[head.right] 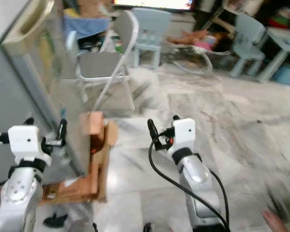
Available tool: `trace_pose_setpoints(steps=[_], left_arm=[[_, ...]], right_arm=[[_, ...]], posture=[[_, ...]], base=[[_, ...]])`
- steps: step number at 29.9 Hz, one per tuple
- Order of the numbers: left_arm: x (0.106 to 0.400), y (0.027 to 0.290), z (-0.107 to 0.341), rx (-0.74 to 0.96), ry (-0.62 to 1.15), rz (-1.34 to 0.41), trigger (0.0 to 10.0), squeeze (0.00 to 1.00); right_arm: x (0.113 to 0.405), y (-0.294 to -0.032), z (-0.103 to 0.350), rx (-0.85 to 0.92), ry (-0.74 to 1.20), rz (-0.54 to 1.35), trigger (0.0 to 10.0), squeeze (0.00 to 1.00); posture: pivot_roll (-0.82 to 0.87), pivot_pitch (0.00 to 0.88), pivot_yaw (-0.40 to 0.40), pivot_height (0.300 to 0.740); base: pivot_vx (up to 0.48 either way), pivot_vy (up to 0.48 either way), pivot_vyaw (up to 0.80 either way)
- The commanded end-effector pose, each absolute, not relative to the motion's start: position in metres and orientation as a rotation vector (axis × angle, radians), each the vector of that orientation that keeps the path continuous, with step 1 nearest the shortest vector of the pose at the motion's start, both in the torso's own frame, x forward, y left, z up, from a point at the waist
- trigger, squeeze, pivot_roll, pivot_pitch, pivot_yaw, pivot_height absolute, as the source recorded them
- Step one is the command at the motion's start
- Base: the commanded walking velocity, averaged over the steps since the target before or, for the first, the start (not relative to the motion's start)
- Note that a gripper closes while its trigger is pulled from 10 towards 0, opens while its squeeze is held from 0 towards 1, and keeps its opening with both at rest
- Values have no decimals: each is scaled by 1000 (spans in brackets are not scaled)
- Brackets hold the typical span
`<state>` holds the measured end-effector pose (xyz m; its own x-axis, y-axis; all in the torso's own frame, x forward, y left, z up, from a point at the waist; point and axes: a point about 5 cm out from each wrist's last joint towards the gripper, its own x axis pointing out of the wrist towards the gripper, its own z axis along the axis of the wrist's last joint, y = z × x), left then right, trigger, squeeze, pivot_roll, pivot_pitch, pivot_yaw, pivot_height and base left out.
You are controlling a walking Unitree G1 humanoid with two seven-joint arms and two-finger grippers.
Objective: Restocking fridge
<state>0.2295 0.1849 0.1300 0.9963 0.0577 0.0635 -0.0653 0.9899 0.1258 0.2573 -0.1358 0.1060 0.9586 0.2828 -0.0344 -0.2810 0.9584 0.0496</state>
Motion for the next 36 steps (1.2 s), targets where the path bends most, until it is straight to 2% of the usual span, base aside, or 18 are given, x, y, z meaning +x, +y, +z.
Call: trace_pose_setpoints(steps=[1,7,14,17,22,25,36], left_arm=[[230,179,129,108,-59,43,10000,0],[229,181,128,108,-63,57,10000,0],[227,187,127,124,-53,131,10000,0],[227,191,128,132,-56,178,10000,0],[229,192,129,139,-53,191,10000,0],[233,191,130,137,-62,186,10000,0],[246,174,132,113,-53,46,10000,0]], right_arm=[[259,-140,112,24,13,278,10000,0],[258,-139,112,34,21,284,10000,0],[257,-139,111,32,27,303,10000,0],[253,-132,113,-10,4,372,10000,0],[253,-133,113,23,7,359,10000,0],[254,-135,113,26,10,354,10000,0],[255,-137,115,33,10,337,10000,0]], posture=[[148,58,-73,740],[147,60,-75,740],[149,64,-78,740],[148,68,-80,740],[148,70,-83,740],[148,71,-85,740],[141,73,-87,740]], base=[[337,0,0],[339,0,0],[0,0,0],[0,0,773],[0,0,769],[0,0,588],[0,0,0]])
